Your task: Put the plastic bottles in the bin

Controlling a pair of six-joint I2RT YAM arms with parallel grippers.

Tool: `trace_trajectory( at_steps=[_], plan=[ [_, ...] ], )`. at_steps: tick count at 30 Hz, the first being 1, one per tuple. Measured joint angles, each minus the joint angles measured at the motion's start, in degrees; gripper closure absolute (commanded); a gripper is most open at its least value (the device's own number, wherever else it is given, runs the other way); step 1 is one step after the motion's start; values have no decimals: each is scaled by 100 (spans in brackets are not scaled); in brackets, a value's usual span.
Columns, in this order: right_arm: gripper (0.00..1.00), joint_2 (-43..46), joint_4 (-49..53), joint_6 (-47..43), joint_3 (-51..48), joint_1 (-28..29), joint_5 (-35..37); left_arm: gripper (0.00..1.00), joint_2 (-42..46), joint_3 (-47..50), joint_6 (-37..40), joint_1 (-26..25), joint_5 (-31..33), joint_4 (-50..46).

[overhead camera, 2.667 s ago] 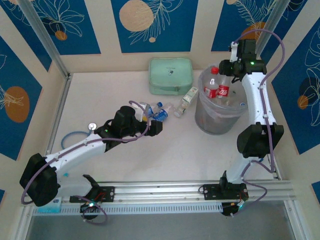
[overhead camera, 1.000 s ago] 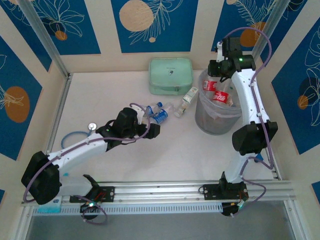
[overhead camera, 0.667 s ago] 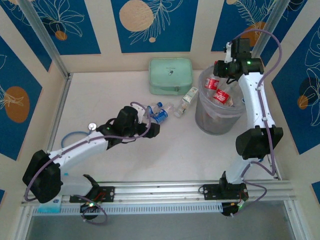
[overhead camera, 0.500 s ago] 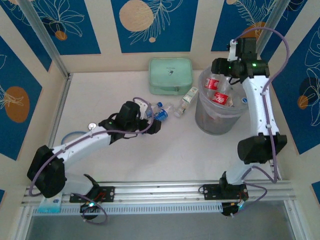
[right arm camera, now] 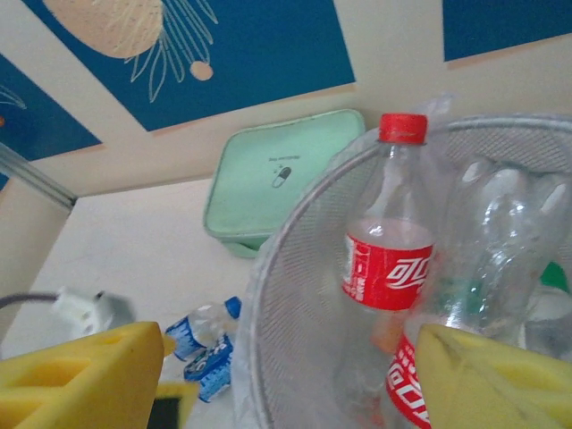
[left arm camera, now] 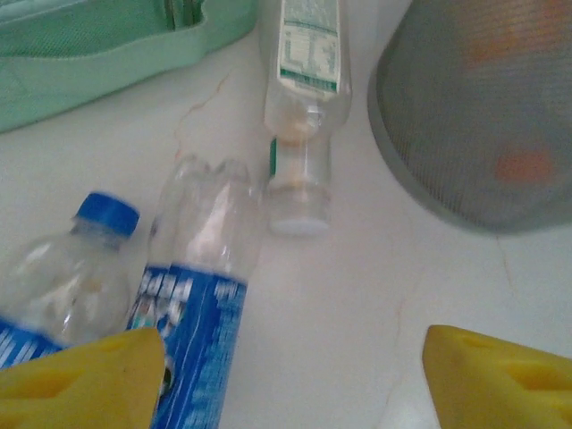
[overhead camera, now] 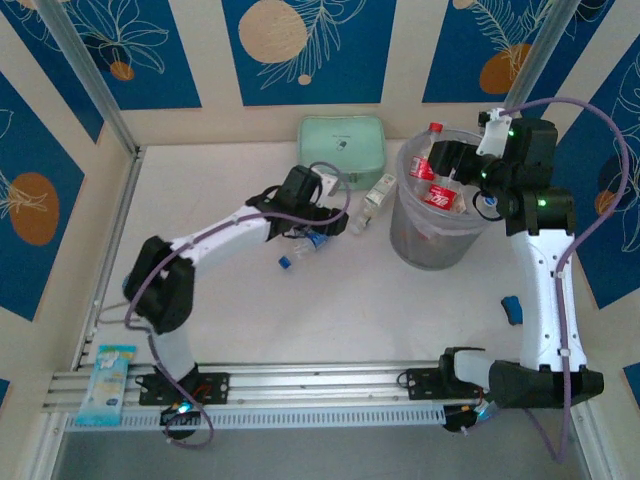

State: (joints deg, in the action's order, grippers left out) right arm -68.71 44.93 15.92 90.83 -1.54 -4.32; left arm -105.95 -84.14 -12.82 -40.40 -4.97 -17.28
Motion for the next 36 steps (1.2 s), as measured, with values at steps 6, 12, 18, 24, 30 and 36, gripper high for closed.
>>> trace_trajectory(
  at_steps=[6,12,18,24,30,36],
  plan=[
    [27,28,-50,26,-4,-92,-181,32,-1327,-1580,345,-284,420,-529],
    [29,24,-59,61,-4,-122,-341,31,-2317,-2660,439,-487,761,-953],
    [30,24,-57,61,-4,-149,-369,31,-3226,-3783,437,-542,852,-1338],
    [30,26,-57,59,-4,-216,-411,35,-3679,-4441,413,-538,964,-1515],
    [30,26,-61,61,-4,-247,-527,42,-3729,-4494,380,-509,979,-1515],
    [30,26,-70,61,-4,-269,-581,27,-3895,-4529,334,-503,883,-1716]
  ],
)
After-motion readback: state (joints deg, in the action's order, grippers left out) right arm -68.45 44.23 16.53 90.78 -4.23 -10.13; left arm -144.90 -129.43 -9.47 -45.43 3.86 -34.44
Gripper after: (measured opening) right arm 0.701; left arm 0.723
